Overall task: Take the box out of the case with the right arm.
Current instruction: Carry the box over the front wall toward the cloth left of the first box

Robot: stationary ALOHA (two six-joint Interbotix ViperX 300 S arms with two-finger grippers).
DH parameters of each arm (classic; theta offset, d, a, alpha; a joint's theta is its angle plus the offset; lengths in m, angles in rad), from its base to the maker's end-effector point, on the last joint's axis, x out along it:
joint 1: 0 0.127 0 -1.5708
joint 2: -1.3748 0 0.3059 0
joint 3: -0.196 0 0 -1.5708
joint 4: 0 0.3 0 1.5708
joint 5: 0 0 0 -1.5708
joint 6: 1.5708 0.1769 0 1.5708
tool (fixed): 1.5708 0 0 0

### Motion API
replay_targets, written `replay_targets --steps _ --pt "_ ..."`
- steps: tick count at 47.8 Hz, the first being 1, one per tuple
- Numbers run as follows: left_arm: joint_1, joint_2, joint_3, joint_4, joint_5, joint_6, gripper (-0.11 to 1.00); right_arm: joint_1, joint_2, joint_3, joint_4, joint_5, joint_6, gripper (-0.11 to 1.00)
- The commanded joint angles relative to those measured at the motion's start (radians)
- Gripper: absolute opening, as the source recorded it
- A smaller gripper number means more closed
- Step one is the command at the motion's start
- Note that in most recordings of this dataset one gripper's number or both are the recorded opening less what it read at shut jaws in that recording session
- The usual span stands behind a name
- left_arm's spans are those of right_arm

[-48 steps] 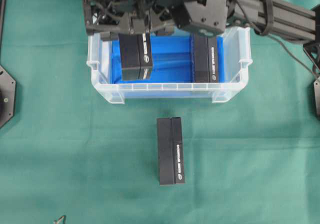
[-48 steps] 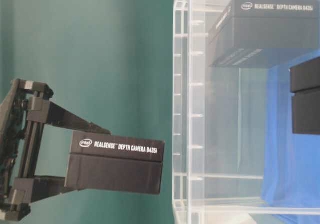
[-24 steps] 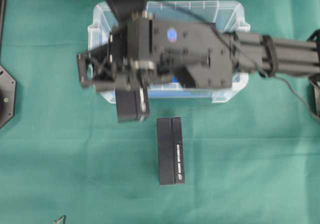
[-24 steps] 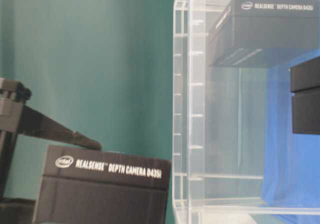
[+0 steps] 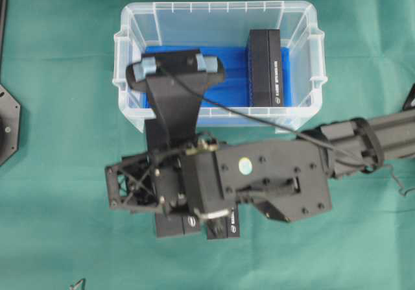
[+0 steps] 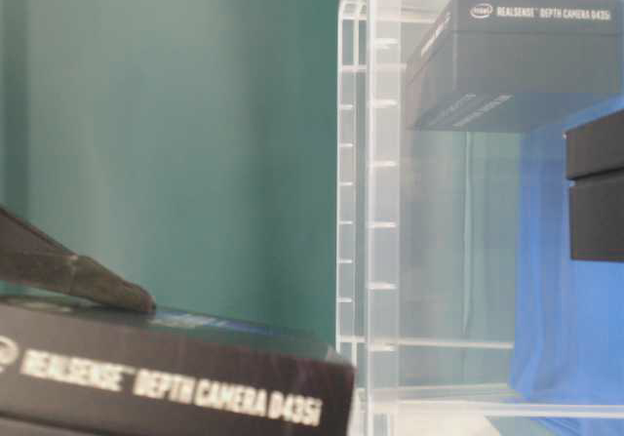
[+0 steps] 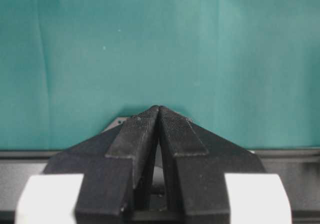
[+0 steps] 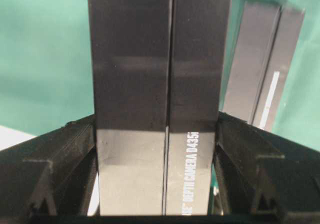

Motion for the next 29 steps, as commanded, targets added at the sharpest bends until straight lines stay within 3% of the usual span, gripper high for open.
replay_targets --steps 1,29 --pt "0.000 0.005 -0.017 0.002 -0.006 -0.002 0.00 -0.005 -0.060 -0.032 -0.008 -0.008 0.000 0.67" --pt "0.000 0.005 -0.015 0.002 -0.006 -0.002 0.00 -0.011 -0.055 -0.032 -0.006 -0.006 0.000 0.67"
